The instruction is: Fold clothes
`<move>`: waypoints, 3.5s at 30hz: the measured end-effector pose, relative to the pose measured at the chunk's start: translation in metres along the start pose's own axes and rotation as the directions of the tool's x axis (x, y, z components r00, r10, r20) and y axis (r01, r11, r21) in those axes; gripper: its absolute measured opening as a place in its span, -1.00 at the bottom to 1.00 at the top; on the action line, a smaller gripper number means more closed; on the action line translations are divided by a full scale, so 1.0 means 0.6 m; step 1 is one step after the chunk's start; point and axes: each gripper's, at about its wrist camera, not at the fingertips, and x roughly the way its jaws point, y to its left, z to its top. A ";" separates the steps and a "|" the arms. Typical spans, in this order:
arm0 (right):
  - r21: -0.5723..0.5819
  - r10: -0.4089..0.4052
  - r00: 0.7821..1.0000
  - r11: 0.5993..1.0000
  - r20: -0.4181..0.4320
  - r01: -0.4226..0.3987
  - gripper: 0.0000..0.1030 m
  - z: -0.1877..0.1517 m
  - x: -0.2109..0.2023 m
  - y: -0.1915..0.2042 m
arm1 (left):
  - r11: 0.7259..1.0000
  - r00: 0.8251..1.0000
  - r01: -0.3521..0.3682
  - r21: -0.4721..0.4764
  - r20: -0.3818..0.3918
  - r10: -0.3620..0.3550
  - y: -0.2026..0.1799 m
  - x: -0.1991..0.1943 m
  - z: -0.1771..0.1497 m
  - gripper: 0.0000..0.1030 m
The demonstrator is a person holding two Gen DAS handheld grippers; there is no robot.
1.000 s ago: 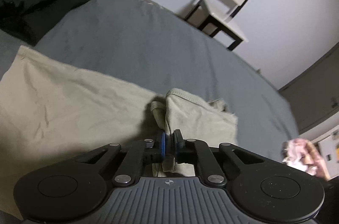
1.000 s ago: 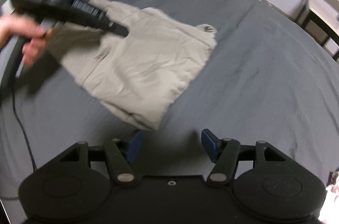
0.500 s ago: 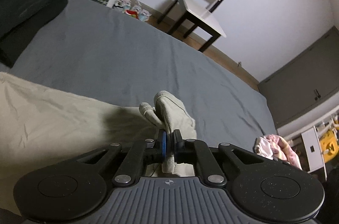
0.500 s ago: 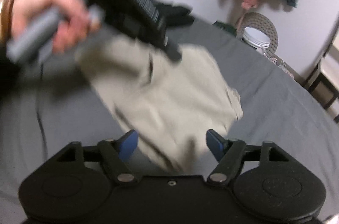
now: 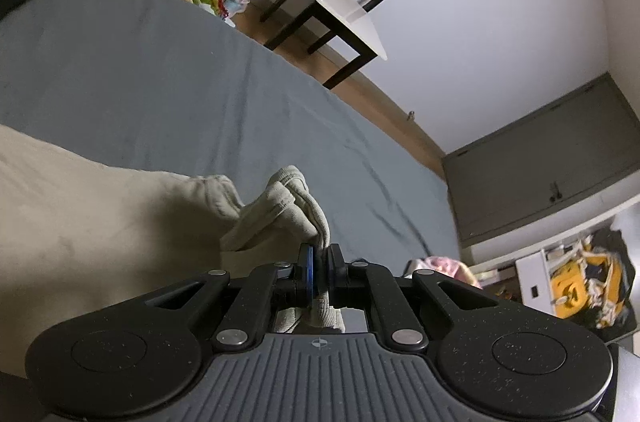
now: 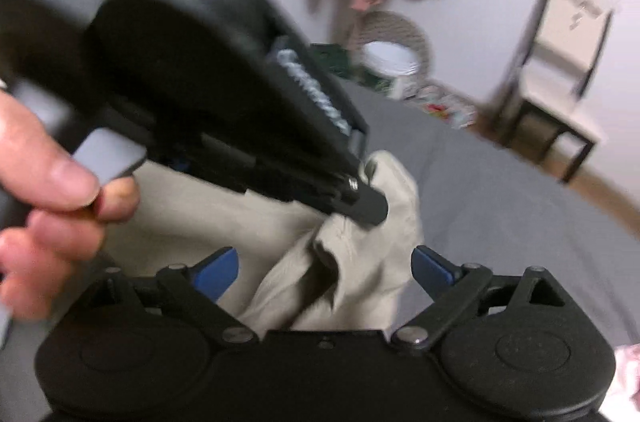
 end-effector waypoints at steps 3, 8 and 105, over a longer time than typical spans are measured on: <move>0.010 -0.042 0.999 0.999 -0.019 0.042 0.34 0.001 0.008 -0.011 | 0.999 1.000 0.029 -0.025 -0.003 -0.029 -0.010 0.014 -0.005 -0.88; 0.025 -0.110 0.993 0.993 -0.052 0.112 -0.50 0.001 0.021 -0.029 | 0.996 0.996 0.087 0.000 -0.007 -0.087 -0.029 0.034 0.002 -0.87; 0.611 0.247 0.969 0.767 -0.002 -0.194 -0.73 -0.069 0.017 -0.292 | 0.874 0.980 -0.071 0.481 0.198 -0.029 0.021 0.149 -0.251 -0.87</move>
